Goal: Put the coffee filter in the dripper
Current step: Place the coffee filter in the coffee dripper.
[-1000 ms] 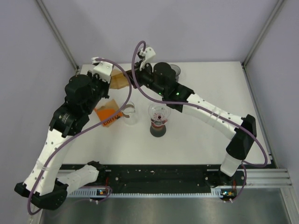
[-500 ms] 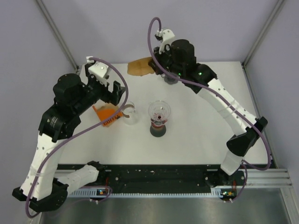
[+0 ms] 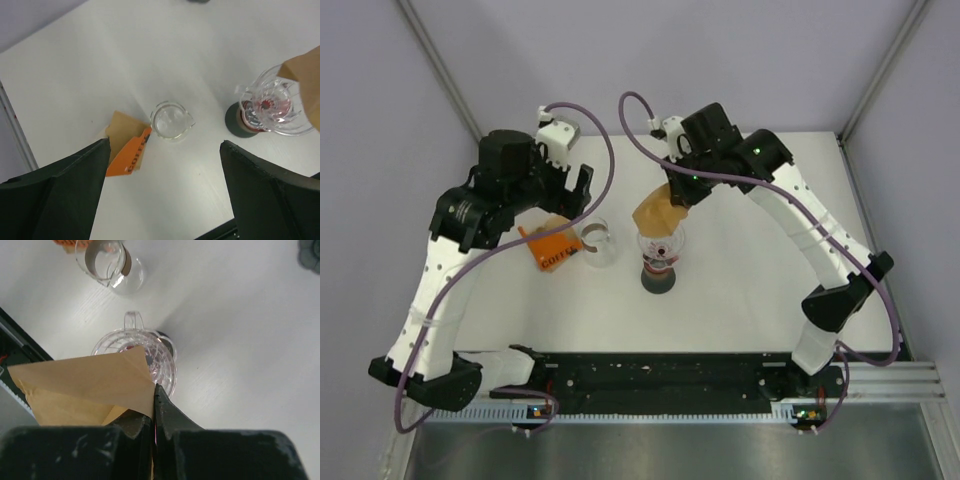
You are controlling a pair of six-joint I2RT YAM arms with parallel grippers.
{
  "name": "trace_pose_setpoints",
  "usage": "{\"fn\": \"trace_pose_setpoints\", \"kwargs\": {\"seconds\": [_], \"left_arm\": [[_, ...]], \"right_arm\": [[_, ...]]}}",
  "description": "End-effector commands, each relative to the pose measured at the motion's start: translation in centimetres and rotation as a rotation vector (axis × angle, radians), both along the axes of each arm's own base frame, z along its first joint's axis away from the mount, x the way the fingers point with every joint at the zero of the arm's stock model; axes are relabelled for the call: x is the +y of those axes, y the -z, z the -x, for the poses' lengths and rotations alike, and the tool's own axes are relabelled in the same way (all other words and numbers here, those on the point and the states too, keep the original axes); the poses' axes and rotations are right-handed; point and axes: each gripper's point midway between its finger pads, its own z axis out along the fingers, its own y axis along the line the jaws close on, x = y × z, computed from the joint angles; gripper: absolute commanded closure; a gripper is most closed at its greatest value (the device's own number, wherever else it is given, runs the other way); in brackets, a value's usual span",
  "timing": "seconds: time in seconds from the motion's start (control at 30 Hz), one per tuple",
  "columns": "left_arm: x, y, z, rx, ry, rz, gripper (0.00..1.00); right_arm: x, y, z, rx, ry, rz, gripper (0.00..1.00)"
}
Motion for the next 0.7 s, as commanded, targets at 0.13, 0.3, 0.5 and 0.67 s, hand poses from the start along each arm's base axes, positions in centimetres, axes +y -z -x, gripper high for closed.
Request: {"fn": "trace_pose_setpoints", "kwargs": {"seconds": [0.13, 0.3, 0.5, 0.67], "left_arm": [[2.1, 5.6, -0.5, 0.19, -0.027, -0.071, 0.01], [2.7, 7.4, -1.9, 0.213, -0.081, -0.01, 0.01], [2.6, 7.6, -2.3, 0.193, -0.097, 0.066, 0.01], [2.6, 7.6, -2.2, 0.205, -0.096, 0.091, 0.01]], "right_arm": [[-0.8, 3.4, 2.7, 0.152, -0.07, 0.094, 1.0], [0.2, 4.9, 1.9, 0.189, -0.07, 0.098, 1.0], [0.6, 6.3, 1.5, 0.208, -0.065, 0.123, 0.96], [0.6, 6.0, 0.8, 0.173, -0.052, 0.114, 0.75]]}}
